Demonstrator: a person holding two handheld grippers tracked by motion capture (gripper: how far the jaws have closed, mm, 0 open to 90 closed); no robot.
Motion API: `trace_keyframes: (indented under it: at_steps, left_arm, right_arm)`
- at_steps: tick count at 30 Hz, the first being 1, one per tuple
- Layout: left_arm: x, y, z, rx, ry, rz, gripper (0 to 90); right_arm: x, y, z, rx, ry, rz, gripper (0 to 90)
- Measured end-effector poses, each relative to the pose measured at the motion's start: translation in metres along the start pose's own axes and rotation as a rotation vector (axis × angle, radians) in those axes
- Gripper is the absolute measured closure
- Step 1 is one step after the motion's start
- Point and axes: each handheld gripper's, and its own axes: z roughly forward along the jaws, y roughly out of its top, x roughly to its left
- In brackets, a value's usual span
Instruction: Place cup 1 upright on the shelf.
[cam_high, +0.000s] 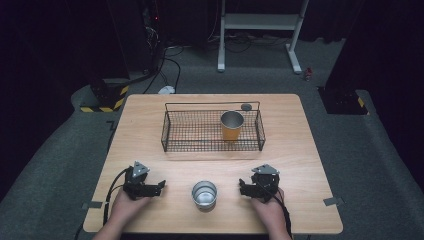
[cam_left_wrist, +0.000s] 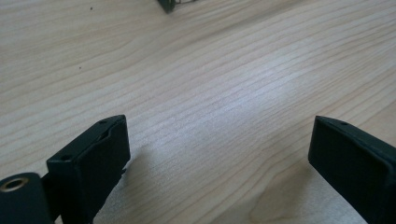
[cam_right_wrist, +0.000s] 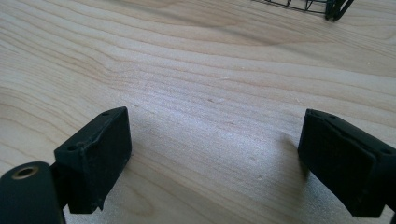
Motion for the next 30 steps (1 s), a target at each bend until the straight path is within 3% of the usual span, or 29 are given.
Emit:
trace_keyframes:
  at_steps: [11,16,18,30]
  left_arm:
    - [-0.007,0.012,-0.013,-0.072,-0.046,0.052,7.5]
    - [-0.012,0.018,-0.021,-0.11,-0.063,0.039,7.6]
    - [-0.014,0.02,-0.024,-0.125,-0.062,0.06,7.6]
    - [-0.032,0.03,-0.036,-0.193,-0.128,0.084,5.4]
  right_arm:
    - [0.0,0.001,0.001,0.001,0.004,-0.009,8.9]
    - [0.0,0.001,0.001,0.001,0.005,-0.009,9.0]
    - [0.0,0.001,0.001,0.001,0.003,-0.008,9.0]
    - [0.0,0.001,0.001,0.0,0.004,-0.007,8.9]
